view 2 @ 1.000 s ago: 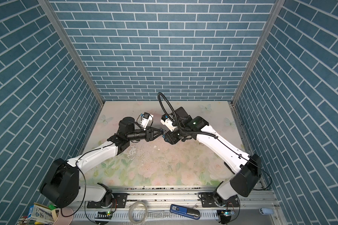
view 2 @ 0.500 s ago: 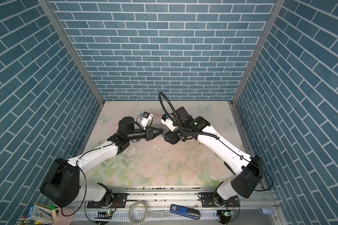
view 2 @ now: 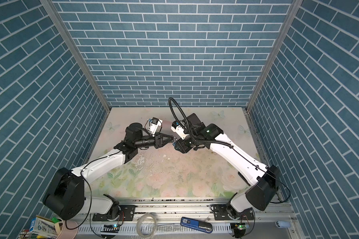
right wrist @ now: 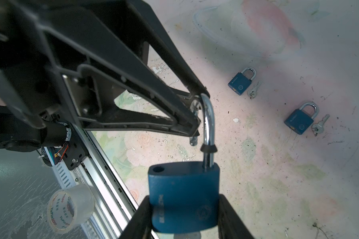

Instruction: Lock with the key

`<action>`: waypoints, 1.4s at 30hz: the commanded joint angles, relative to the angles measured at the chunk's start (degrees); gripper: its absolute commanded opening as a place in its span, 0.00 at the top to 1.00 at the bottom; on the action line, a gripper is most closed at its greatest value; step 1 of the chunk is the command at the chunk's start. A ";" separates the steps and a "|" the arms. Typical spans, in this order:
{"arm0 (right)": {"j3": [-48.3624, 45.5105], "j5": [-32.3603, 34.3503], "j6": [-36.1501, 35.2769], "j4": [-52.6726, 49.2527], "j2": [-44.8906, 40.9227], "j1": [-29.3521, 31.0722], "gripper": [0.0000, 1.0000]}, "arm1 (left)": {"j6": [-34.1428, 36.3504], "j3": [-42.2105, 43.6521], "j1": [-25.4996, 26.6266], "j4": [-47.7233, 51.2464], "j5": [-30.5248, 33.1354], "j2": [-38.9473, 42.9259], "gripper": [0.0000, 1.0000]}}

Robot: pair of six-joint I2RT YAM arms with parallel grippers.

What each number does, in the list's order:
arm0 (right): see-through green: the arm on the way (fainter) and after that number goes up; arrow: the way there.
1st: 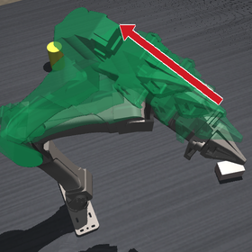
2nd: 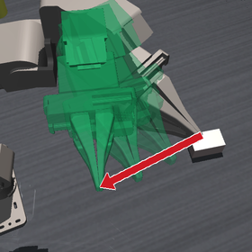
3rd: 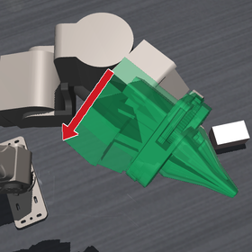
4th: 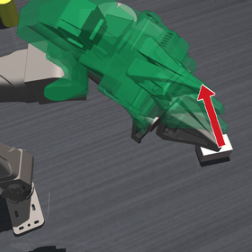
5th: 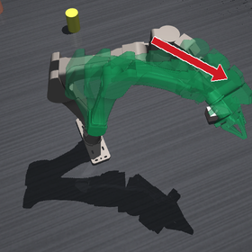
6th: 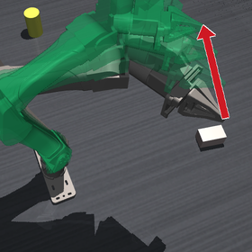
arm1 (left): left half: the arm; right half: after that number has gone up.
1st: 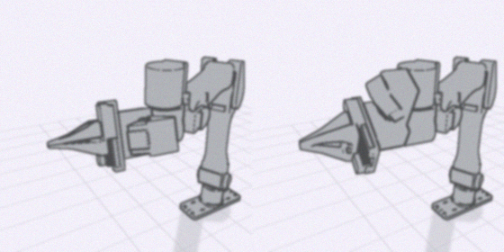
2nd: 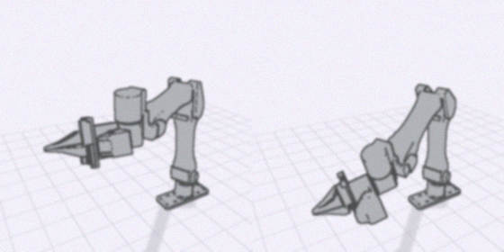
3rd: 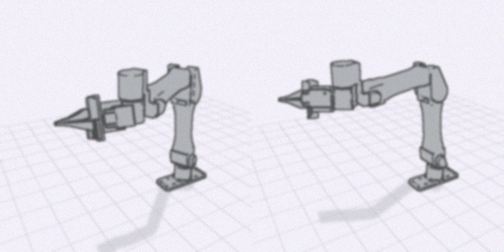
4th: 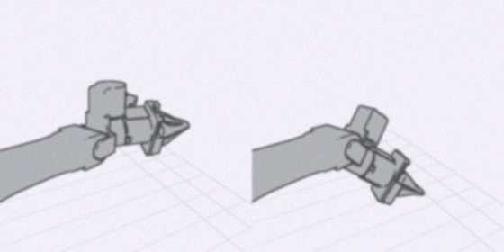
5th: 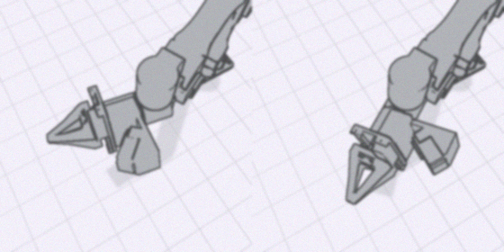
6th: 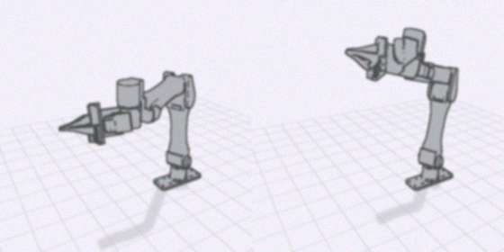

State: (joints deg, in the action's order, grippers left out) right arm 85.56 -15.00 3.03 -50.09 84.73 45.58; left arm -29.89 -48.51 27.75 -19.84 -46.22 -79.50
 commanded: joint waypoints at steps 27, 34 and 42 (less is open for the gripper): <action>0.67 -1.60 -1.36 0.09 -0.97 0.05 1.00 | -0.07 -3.27 -0.23 -1.26 -3.48 -2.59 0.79; 0.84 -0.91 -2.41 -1.30 -1.41 0.04 1.00 | 0.20 -3.41 -0.54 -0.46 -3.00 -1.78 0.71; 1.80 -0.82 -3.51 -3.44 -1.27 0.07 1.00 | 0.10 -3.61 -0.58 -0.22 -3.19 -1.60 0.72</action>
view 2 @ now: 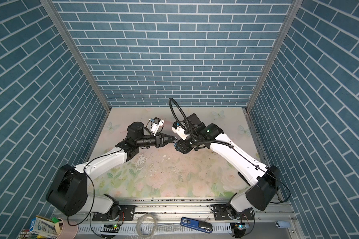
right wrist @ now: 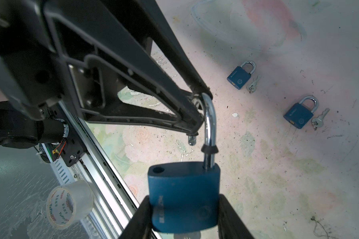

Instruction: Lock with the key

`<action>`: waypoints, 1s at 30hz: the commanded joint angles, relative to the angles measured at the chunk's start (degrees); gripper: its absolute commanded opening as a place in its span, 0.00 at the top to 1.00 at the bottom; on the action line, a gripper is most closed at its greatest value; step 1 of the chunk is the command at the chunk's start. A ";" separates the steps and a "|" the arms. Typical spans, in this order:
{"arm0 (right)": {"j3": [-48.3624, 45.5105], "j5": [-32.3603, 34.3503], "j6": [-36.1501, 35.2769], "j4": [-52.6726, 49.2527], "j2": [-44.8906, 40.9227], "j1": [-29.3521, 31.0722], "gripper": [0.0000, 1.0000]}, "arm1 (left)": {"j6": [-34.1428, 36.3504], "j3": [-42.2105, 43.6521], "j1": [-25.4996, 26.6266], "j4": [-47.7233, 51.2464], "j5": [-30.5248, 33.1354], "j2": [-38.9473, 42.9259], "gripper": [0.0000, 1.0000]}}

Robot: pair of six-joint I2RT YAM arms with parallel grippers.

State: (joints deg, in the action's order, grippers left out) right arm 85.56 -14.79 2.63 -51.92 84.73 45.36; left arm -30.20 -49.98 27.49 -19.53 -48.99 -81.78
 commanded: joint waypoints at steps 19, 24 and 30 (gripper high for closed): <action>2.57 -3.33 -3.74 -1.70 -0.45 0.27 1.00 | -0.60 -1.93 -0.37 -1.73 -2.18 0.34 0.74; 3.16 -3.58 -4.13 -2.12 -0.10 0.25 1.00 | -0.47 -2.05 -0.41 -1.50 -2.42 0.29 0.75; 3.72 -2.89 -4.44 -2.29 0.21 0.25 1.00 | -0.59 -2.21 -0.38 -1.23 -2.71 -0.13 0.76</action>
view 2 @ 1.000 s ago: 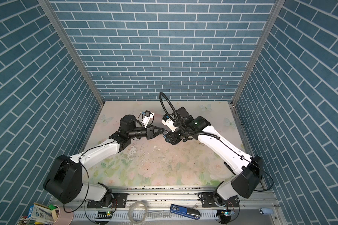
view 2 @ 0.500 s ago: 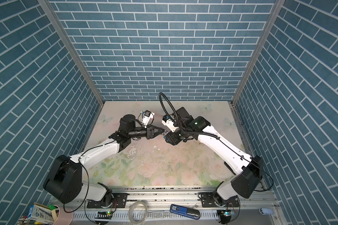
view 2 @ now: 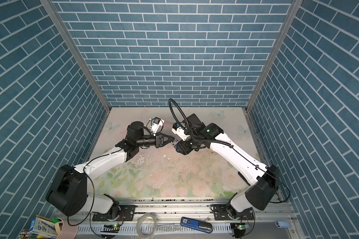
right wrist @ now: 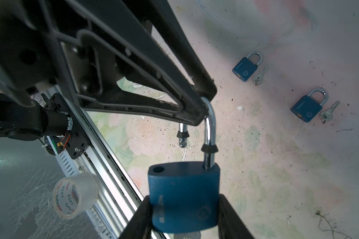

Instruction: Lock with the key

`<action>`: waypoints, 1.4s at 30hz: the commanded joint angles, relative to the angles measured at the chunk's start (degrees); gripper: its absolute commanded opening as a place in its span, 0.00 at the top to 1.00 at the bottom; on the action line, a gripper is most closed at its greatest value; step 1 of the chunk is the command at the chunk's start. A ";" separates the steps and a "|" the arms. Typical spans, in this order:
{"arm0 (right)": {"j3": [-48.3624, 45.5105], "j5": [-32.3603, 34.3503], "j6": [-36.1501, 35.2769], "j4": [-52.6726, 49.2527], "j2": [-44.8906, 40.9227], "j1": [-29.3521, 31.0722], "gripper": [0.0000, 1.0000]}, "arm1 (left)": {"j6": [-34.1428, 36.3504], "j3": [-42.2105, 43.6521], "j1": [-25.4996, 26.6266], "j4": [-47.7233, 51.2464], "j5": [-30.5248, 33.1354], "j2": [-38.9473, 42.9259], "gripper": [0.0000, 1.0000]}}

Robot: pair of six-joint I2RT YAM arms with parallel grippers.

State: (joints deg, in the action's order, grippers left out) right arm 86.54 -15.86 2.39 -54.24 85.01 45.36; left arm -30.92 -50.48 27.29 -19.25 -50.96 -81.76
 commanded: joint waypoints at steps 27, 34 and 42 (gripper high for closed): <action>3.11 -0.22 -4.26 1.42 -0.37 -0.28 1.00 | 0.07 -1.21 -0.22 -0.68 -1.45 -0.16 0.75; 3.10 -0.40 -4.33 1.33 -0.24 -0.34 1.00 | 0.09 -1.54 -0.15 -0.46 -1.82 -0.31 0.77; 4.00 -0.75 -4.50 0.84 0.15 -0.54 1.00 | -0.25 -1.73 -0.22 -0.94 -2.69 -0.77 0.80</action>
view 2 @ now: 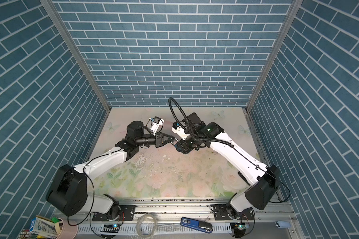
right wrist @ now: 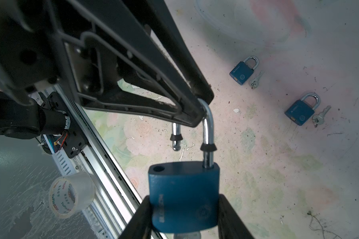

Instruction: Lock with the key

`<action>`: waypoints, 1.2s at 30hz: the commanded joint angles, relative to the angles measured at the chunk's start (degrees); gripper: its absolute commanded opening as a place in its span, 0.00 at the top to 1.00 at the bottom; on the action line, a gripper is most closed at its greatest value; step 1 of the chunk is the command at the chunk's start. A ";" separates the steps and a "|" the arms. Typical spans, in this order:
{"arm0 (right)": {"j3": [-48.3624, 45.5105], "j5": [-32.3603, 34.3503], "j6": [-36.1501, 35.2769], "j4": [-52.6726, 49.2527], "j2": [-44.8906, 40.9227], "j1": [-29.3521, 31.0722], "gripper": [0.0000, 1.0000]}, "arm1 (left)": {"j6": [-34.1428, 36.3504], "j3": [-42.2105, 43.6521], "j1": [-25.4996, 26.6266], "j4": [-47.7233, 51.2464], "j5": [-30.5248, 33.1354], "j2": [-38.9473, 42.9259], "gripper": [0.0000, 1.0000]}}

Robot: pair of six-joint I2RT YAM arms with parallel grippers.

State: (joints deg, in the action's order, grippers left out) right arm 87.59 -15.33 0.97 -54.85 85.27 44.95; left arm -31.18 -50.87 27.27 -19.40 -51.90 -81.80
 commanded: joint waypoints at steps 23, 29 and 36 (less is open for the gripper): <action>1.82 1.44 -2.65 4.90 -1.42 -0.88 0.86 | -0.96 -4.37 -0.20 0.79 -2.10 -4.00 1.00; -0.05 1.10 -2.03 6.76 -2.67 -2.30 0.71 | -0.61 -5.49 -0.20 1.79 0.30 -3.71 1.00; -2.82 0.57 -1.50 8.35 -3.84 -3.45 0.60 | -2.48 -6.48 -0.19 0.45 2.59 -4.00 1.00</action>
State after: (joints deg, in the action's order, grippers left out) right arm 85.34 -14.15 -0.40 -50.02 84.20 42.24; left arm -33.41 -56.12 27.14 -18.76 -51.44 -85.14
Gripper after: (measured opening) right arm 0.459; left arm 0.110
